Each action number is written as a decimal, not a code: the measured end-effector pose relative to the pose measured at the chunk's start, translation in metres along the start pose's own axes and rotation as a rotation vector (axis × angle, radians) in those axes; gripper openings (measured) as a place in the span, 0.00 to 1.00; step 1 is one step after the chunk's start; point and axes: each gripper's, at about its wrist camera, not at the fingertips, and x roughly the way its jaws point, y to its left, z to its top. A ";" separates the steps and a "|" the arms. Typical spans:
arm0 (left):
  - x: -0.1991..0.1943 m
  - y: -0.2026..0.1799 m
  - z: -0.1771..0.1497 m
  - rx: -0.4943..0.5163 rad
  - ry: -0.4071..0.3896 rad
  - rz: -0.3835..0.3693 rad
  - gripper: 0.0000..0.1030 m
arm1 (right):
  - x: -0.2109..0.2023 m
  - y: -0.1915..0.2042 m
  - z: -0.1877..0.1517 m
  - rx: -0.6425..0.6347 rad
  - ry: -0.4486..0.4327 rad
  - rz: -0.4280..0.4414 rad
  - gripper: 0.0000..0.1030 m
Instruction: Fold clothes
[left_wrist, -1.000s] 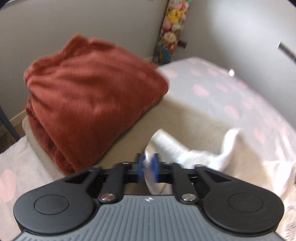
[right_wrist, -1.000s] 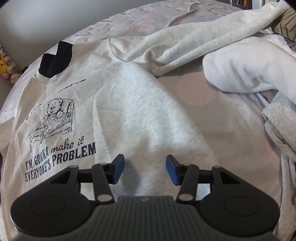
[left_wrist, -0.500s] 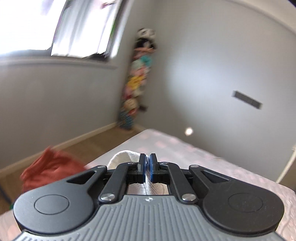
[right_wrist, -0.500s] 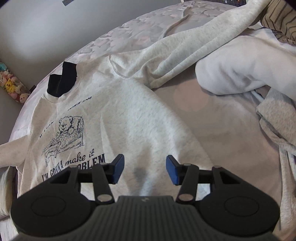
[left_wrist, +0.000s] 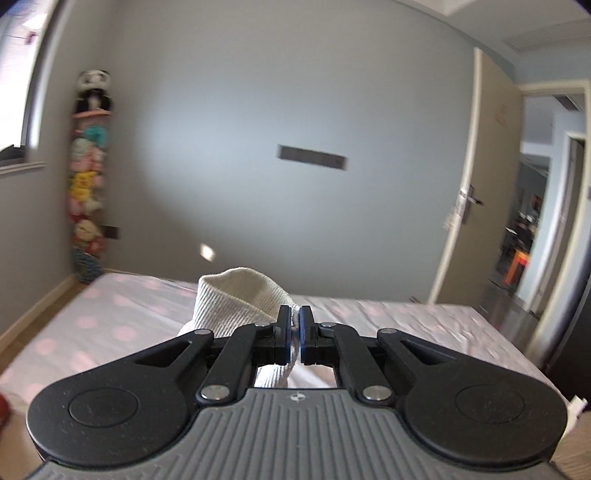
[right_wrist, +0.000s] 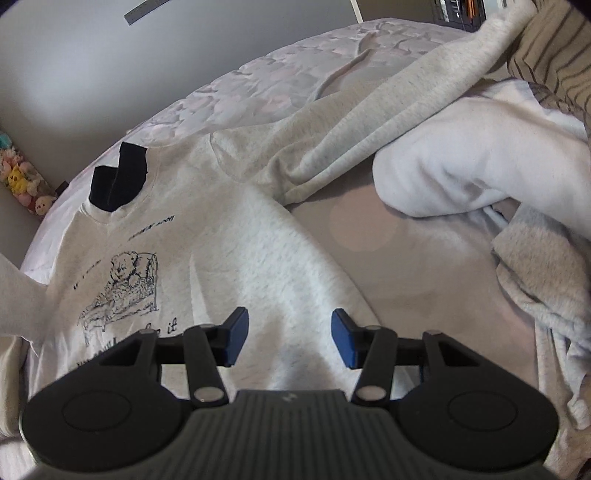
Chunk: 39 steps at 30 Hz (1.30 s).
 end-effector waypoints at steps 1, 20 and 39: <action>0.013 -0.014 -0.005 0.007 0.021 -0.024 0.02 | 0.002 0.002 0.000 -0.022 0.000 -0.012 0.52; 0.163 -0.116 -0.211 0.042 0.535 -0.288 0.02 | 0.043 0.009 0.003 -0.135 0.024 -0.025 0.52; 0.063 0.037 -0.238 0.028 0.519 -0.100 0.50 | 0.025 0.048 0.034 -0.212 -0.046 0.061 0.52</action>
